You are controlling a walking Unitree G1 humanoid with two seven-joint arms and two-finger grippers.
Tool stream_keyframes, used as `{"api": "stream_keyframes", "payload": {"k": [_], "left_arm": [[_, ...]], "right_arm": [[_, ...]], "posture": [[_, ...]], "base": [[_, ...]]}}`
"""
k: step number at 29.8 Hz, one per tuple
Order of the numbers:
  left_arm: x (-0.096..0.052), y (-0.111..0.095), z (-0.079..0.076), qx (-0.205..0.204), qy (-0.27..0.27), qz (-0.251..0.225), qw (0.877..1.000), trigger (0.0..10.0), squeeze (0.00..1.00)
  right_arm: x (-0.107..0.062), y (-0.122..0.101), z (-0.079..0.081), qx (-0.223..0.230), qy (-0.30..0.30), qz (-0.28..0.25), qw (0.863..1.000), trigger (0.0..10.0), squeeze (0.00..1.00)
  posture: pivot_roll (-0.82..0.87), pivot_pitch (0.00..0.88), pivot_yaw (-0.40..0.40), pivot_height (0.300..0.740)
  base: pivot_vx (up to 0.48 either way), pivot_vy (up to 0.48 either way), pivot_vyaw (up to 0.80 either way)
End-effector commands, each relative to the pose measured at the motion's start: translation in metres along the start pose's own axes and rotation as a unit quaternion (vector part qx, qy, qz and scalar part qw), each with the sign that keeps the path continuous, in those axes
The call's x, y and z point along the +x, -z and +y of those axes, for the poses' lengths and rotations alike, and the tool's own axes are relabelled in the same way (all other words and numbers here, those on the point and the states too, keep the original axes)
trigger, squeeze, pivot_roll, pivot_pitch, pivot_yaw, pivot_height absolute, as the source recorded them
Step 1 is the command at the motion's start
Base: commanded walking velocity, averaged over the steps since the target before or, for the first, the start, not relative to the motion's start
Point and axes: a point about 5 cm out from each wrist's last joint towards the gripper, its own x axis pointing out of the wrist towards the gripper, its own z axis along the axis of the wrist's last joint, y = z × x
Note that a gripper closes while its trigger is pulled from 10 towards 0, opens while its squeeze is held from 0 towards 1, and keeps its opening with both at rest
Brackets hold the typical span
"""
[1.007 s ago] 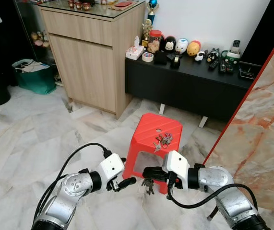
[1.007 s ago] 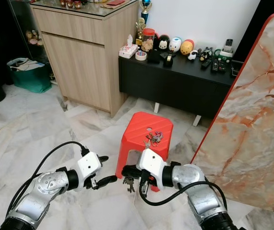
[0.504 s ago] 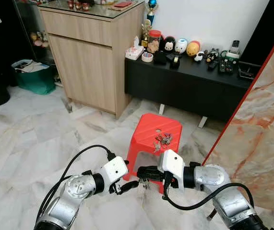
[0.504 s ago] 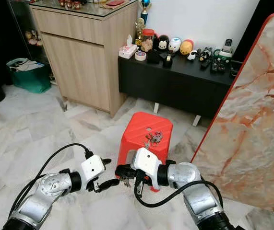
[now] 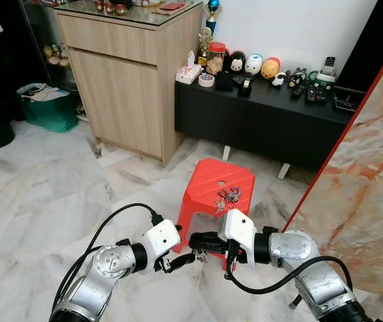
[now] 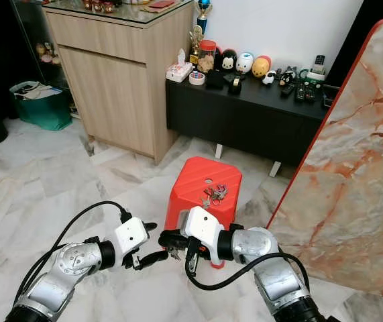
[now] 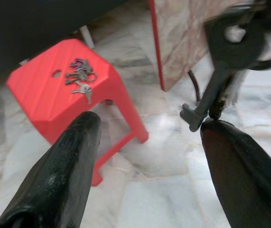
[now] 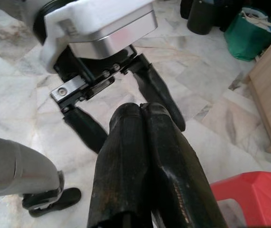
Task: Hang keys on a hook
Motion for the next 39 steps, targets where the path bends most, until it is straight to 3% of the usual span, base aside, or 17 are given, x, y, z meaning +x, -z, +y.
{"api": "stream_keyframes", "payload": {"k": [1, 13, 30, 31, 32, 33, 39], "left_arm": [[0.002, -0.005, -0.007, 0.001, 0.025, -0.005, 1.0, 10.0, 0.0], [0.0, -0.002, -0.009, 0.009, 0.038, 0.009, 0.999, 10.0, 0.0], [0.005, -0.007, -0.005, 0.007, 0.008, 0.001, 1.0, 10.0, 0.0], [0.005, -0.007, -0.005, 0.007, 0.007, 0.0, 1.0, 8.7, 0.0], [0.005, -0.007, -0.005, 0.007, 0.007, 0.0, 1.0, 8.7, 0.0], [0.005, -0.008, -0.005, 0.007, 0.006, 0.0, 1.0, 0.0, 0.0], [0.005, -0.008, -0.005, 0.011, 0.012, 0.002, 1.0, 0.0, 0.0]], "right_arm": [[0.002, -0.006, -0.002, -0.012, 0.001, -0.007, 1.0, 10.0, 0.0], [0.003, -0.001, -0.005, -0.011, 0.017, 0.004, 1.0, 10.0, 0.0], [0.01, -0.001, 0.004, 0.0, -0.005, -0.007, 1.0, 10.0, 0.0], [0.01, -0.001, 0.004, 0.0, -0.005, -0.006, 1.0, 10.0, 0.0], [0.01, -0.001, 0.004, 0.0, -0.005, -0.006, 1.0, 10.0, 0.0], [0.01, -0.001, 0.005, 0.0, -0.006, -0.006, 1.0, 10.0, 0.0], [0.01, 0.001, 0.005, -0.001, -0.007, -0.001, 1.0, 10.0, 0.0]], "posture": [[0.07, 0.0, -0.09, 0.74], [0.07, 0.0, -0.09, 0.74], [0.08, 0.0, -0.093, 0.74], [0.08, 0.0, -0.093, 0.74], [0.08, 0.0, -0.093, 0.74], [0.08, 0.0, -0.093, 0.74], [0.07, 0.0, -0.092, 0.74]], "base": [[0.0, 0.0, 0.0], [0.0, 0.0, 0.0], [0.0, 0.0, 0.0], [0.0, 0.0, 0.0], [0.0, 0.0, 0.0], [0.0, 0.0, 0.0], [0.0, 0.0, 0.0]]}}
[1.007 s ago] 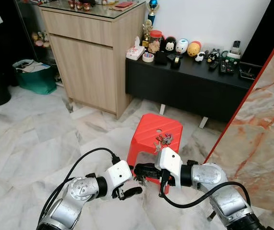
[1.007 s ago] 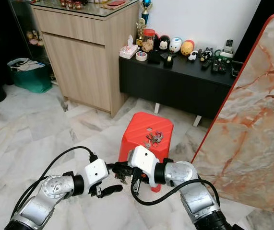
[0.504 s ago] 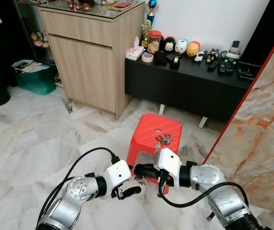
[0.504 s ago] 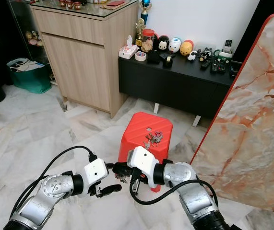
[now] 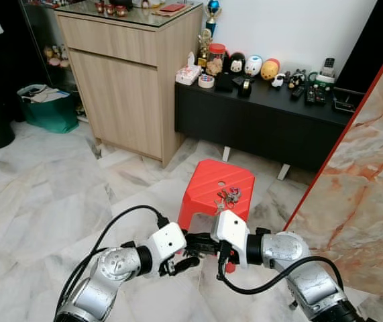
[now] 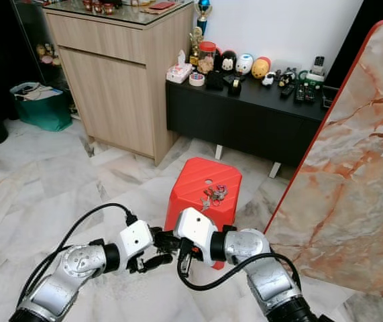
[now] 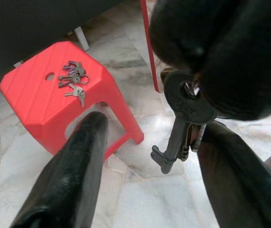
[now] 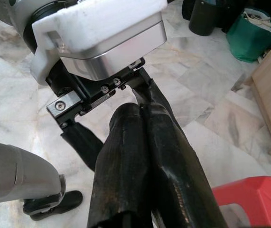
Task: Hang keys on a hook
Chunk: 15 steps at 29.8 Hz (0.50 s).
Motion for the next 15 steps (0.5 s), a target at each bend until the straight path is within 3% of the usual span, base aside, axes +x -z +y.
{"api": "stream_keyframes", "payload": {"k": [1, 15], "left_arm": [[0.0001, -0.003, 0.0016, 0.013, 0.008, 0.003, 1.0, 0.0, 0.0], [-0.0047, -0.0013, 0.0006, 0.018, 0.021, 0.011, 1.0, 0.0, 0.0]], "right_arm": [[-0.0011, -0.0008, 0.0009, -0.005, -0.003, -0.001, 1.0, 10.0, 0.0], [-0.004, 0.0035, -0.0017, -0.014, -0.003, 0.016, 1.0, 10.0, 0.0]], "posture": [[0.08, 0.0, -0.092, 0.74], [0.08, 0.0, -0.095, 0.74]], "base": [[0.0, 0.0, 0.0], [0.0, 0.0, 0.0]]}}
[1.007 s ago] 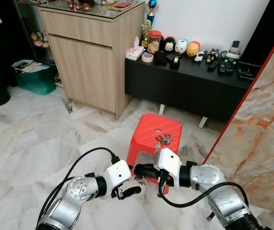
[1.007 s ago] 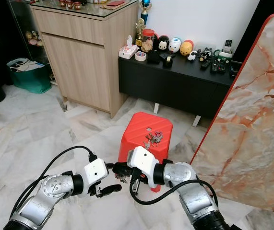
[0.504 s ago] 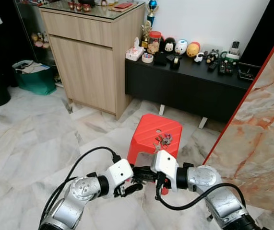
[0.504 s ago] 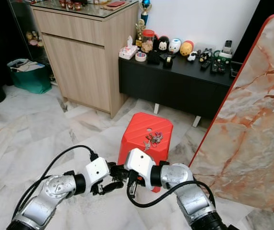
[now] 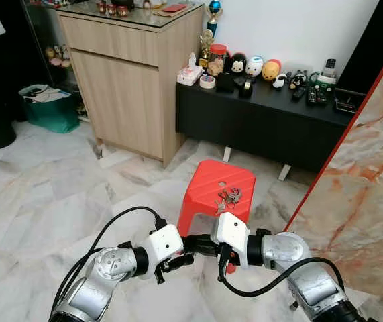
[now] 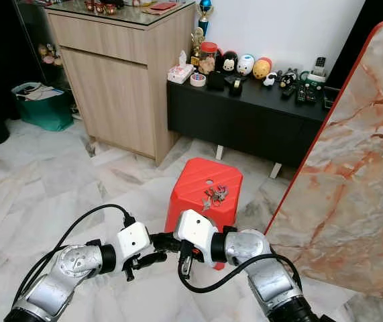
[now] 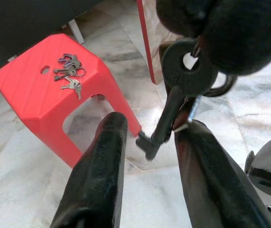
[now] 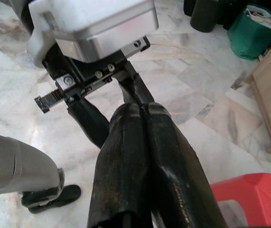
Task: Hang keys on a hook
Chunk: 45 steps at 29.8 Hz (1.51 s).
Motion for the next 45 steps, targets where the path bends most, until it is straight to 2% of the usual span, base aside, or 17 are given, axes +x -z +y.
{"api": "stream_keyframes", "payload": {"k": [1, 30, 45], "left_arm": [[0.0, -0.005, -0.001, 0.011, 0.005, -0.003, 1.0, 0.0, 0.0], [-0.003, -0.008, 0.003, 0.01, -0.007, -0.014, 1.0, 0.0, 0.0], [-0.005, -0.005, 0.003, 0.01, -0.007, -0.007, 1.0, 0.0, 0.0]], "right_arm": [[-0.001, 0.0, -0.001, -0.006, -0.003, 0.004, 1.0, 10.0, 0.0], [-0.008, 0.009, -0.004, -0.011, -0.004, 0.034, 0.999, 10.0, 0.0], [-0.022, 0.018, -0.017, -0.021, 0.015, 0.071, 0.997, 10.0, 0.0]], "posture": [[0.08, 0.0, -0.095, 0.74], [0.08, 0.0, -0.099, 0.74], [0.08, 0.0, -0.101, 0.74]], "base": [[0.0, 0.0, 0.0], [0.0, 0.0, 0.0], [0.0, 0.0, 0.0]]}}
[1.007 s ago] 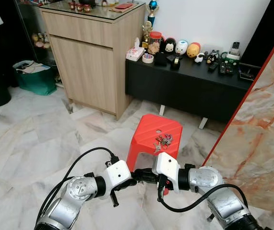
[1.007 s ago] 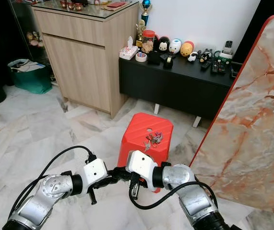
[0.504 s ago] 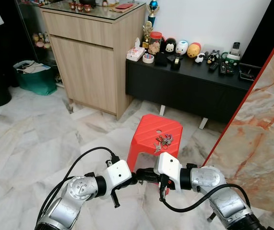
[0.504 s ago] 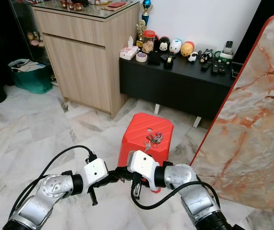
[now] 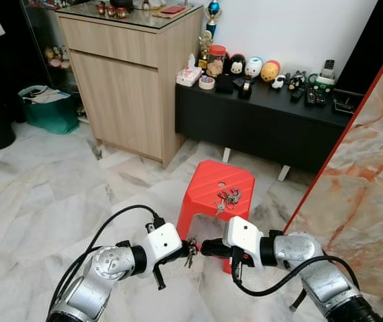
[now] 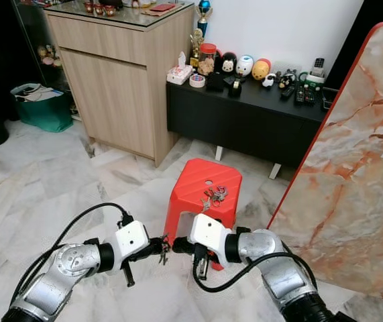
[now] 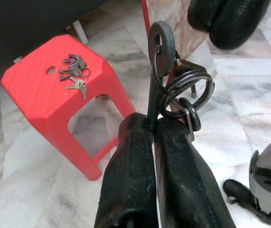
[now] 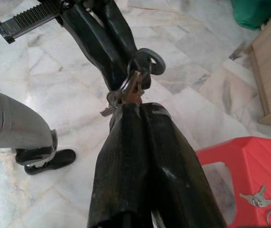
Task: Hang keys on a hook
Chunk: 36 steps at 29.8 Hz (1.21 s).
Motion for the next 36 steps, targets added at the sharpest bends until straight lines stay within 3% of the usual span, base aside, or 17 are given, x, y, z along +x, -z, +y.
{"api": "stream_keyframes", "payload": {"k": [1, 6, 8, 9, 10, 15, 23, 24, 26, 27, 28, 29, 31, 34, 35, 36], "left_arm": [[-0.001, -0.006, 0.0, 0.005, -0.001, -0.01, 1.0, 0.0, 0.0], [-0.001, -0.005, 0.0, 0.005, -0.005, -0.008, 1.0, 0.0, 0.0], [-0.001, -0.004, 0.0, 0.004, -0.008, -0.007, 1.0, 0.0, 0.0], [-0.001, -0.004, 0.0, 0.003, -0.011, -0.007, 1.0, 0.0, 0.0], [-0.001, -0.003, 0.001, 0.001, -0.012, -0.007, 1.0, 0.0, 0.0], [-0.001, -0.002, 0.002, -0.018, -0.028, -0.014, 0.999, 0.0, 0.0], [-0.002, 0.0, 0.004, -0.051, -0.058, -0.031, 0.997, 0.0, 0.0], [-0.002, 0.0, 0.004, -0.052, -0.059, -0.032, 0.996, 0.0, 0.0], [-0.002, 0.0, 0.005, -0.056, -0.064, -0.035, 0.996, 0.0, 0.0], [-0.002, 0.0, 0.005, -0.056, -0.064, -0.035, 0.996, 0.0, 0.0], [-0.002, -0.001, 0.006, -0.065, -0.073, -0.043, 0.994, 0.0, 0.0], [-0.002, -0.001, 0.006, -0.065, -0.073, -0.043, 0.994, 0.0, 0.0], [-0.003, -0.004, 0.01, -0.085, -0.099, -0.064, 0.989, 0.0, 0.0], [-0.003, -0.004, 0.016, -0.091, -0.127, -0.07, 0.985, 0.0, 0.0], [-0.003, -0.004, 0.02, -0.094, -0.149, -0.072, 0.982, 0.9, 0.0], [-0.003, -0.004, 0.024, -0.097, -0.171, -0.071, 0.978, 4.0, 0.0]], "right_arm": [[-0.003, -0.002, -0.005, -0.011, 0.009, 0.003, 1.0, 10.0, 0.0], [-0.003, -0.003, -0.007, -0.006, 0.014, -0.003, 1.0, 10.0, 0.0], [-0.004, -0.002, -0.008, -0.003, 0.016, -0.004, 1.0, 10.0, 0.05], [-0.004, -0.002, -0.009, -0.001, 0.019, -0.005, 1.0, 10.0, 0.37], [-0.004, -0.002, -0.01, 0.004, 0.024, -0.007, 1.0, 10.0, 1.0], [-0.007, 0.0, -0.014, 0.011, 0.041, -0.005, 0.999, 10.0, 1.0], [-0.019, 0.011, -0.026, 0.052, 0.115, -0.014, 0.992, 10.0, 1.0], [-0.023, 0.015, -0.029, 0.065, 0.143, -0.013, 0.987, 10.0, 0.0], [-0.032, 0.032, -0.043, 0.106, 0.232, 0.009, 0.967, 10.0, 0.0], [-0.032, 0.032, -0.043, 0.106, 0.232, 0.009, 0.967, 10.0, 0.0], [-0.039, 0.044, -0.049, 0.151, 0.288, 0.013, 0.946, 10.0, 0.0], [-0.039, 0.044, -0.049, 0.151, 0.288, 0.013, 0.946, 10.0, 0.0], [-0.052, 0.075, -0.051, 0.234, 0.381, 0.051, 0.893, 10.0, 0.0], [-0.057, 0.092, -0.046, 0.276, 0.42, 0.074, 0.862, 10.0, 0.0], [-0.058, 0.107, -0.036, 0.309, 0.435, 0.095, 0.84, 10.0, 0.0], [-0.058, 0.121, -0.024, 0.339, 0.444, 0.115, 0.821, 10.0, 0.0]], "posture": [[0.08, 0.0, -0.101, 0.74], [0.08, 0.0, -0.101, 0.74], [0.08, 0.0, -0.101, 0.74], [0.08, 0.0, -0.101, 0.74], [0.08, 0.0, -0.101, 0.74], [0.08, 0.0, -0.1, 0.74], [0.08, 0.0, -0.1, 0.74], [0.08, 0.0, -0.1, 0.74], [0.08, 0.0, -0.099, 0.74], [0.08, 0.0, -0.099, 0.74], [0.08, 0.0, -0.099, 0.74], [0.08, 0.0, -0.099, 0.74], [0.08, 0.0, -0.099, 0.74], [0.08, 0.0, -0.099, 0.74], [0.07, 0.0, -0.094, 0.74], [0.07, 0.0, -0.094, 0.74]], "base": [[0.0, 0.0, 0.0], [0.0, 0.0, 0.0], [0.0, 0.0, 0.0], [0.0, 0.0, 0.0], [0.0, 0.0, 0.0], [0.0, 0.0, 0.0], [0.0, 0.0, 0.0], [0.0, 0.0, 0.0], [0.0, 0.0, 0.0], [0.0, 0.0, 0.0], [0.0, 0.0, 0.0], [0.0, 0.0, 0.0], [0.0, 0.0, 0.0], [0.0, 0.0, 0.0], [0.0, 0.0, 0.0], [0.0, 0.0, 0.0]]}}
